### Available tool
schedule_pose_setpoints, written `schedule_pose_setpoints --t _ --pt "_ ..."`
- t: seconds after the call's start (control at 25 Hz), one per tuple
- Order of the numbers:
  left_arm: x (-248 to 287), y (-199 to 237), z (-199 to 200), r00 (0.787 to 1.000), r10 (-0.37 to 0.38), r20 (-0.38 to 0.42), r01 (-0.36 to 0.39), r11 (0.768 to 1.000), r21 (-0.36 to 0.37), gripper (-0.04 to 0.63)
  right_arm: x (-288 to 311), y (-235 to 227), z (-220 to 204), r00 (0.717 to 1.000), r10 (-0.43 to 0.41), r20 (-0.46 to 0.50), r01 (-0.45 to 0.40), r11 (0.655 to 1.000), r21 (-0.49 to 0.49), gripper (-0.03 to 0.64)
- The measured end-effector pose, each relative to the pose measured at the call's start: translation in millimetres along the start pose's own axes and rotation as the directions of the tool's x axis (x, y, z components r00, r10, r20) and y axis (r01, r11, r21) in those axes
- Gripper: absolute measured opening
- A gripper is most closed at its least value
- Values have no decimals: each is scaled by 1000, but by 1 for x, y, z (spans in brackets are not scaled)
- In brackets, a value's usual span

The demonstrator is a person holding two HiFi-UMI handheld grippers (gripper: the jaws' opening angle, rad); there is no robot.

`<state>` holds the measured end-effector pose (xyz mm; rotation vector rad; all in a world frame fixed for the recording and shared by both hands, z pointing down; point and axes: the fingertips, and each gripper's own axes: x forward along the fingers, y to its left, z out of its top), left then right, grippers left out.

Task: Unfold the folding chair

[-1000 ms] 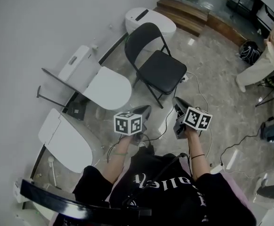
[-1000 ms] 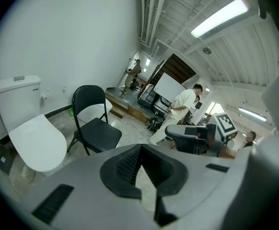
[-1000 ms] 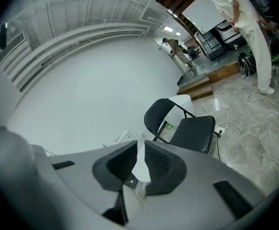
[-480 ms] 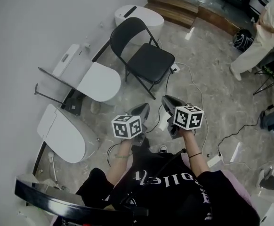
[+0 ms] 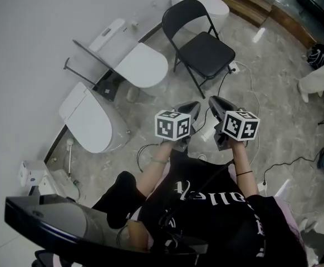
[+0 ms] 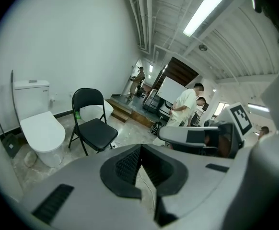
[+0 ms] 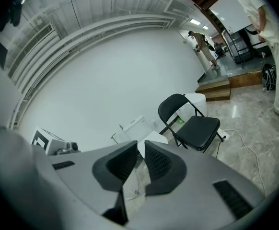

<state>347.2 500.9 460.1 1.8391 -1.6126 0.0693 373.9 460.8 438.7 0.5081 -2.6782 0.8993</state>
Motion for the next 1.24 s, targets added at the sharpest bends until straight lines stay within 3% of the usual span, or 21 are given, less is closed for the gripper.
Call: schedule_pose_setpoints --t 0.4,1.24 --pt "-15 19 -5 999 47 19 -46 998 -46 3 10 13 -8 999 32 -23 -32 999 -21 57" --pt "-10 33 -6 999 38 10 -37 997 -62 3 22 4 -15 999 5 -50 -6 1000 -10 57"
